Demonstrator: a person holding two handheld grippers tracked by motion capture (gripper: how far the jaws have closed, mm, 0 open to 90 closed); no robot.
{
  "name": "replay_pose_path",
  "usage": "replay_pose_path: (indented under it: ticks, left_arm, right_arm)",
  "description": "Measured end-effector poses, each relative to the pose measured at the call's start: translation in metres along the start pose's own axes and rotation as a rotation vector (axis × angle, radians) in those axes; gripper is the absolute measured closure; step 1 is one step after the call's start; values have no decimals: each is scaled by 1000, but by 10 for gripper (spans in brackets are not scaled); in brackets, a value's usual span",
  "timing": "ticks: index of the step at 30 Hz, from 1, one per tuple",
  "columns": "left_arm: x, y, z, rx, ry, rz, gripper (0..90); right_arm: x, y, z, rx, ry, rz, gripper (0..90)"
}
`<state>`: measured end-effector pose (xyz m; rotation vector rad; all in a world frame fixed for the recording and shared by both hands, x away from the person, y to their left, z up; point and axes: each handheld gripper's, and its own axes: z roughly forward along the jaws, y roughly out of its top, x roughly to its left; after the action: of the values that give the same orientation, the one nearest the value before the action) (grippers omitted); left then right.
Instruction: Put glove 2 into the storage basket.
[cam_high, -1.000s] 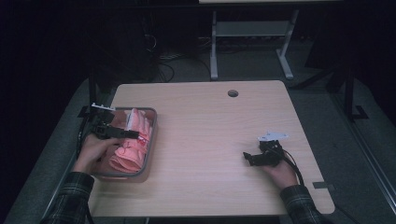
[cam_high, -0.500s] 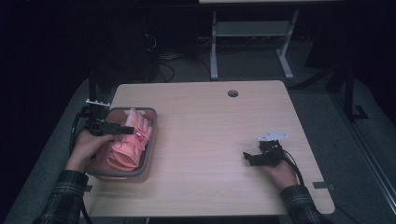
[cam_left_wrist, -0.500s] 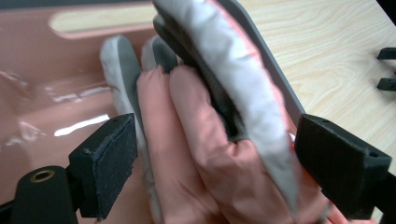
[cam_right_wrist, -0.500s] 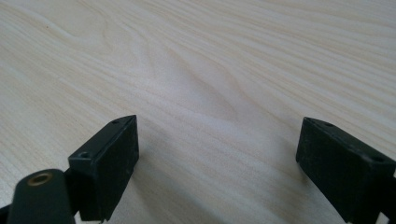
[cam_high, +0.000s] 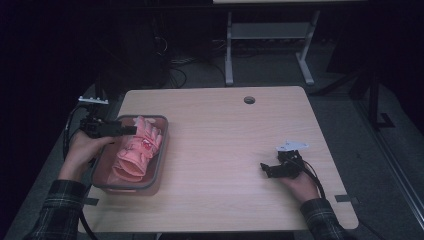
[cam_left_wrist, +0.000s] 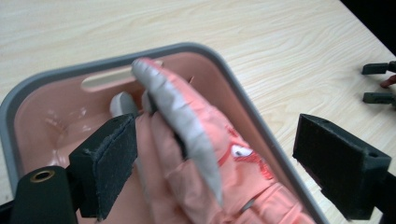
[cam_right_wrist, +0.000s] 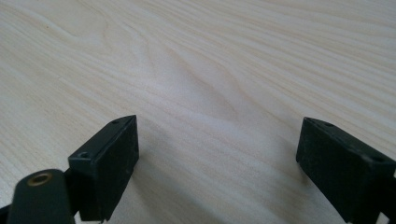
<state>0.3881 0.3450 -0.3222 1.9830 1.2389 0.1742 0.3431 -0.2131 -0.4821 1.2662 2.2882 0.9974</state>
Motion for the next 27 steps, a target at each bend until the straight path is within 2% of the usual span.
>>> replay_pose_path:
  ticks: [6,14,27]
  left_arm:
    - [-13,7,4,-5,-14,43,134]
    - [-39,14,12,-26,-44,106,134]
    - [-81,17,27,-74,-77,162,135]
  right_arm:
    - [0,0,0,0,2,-1,125]
    - [0,0,1,0,7,-5,110]
    - [1,1,1,1,9,-5,106]
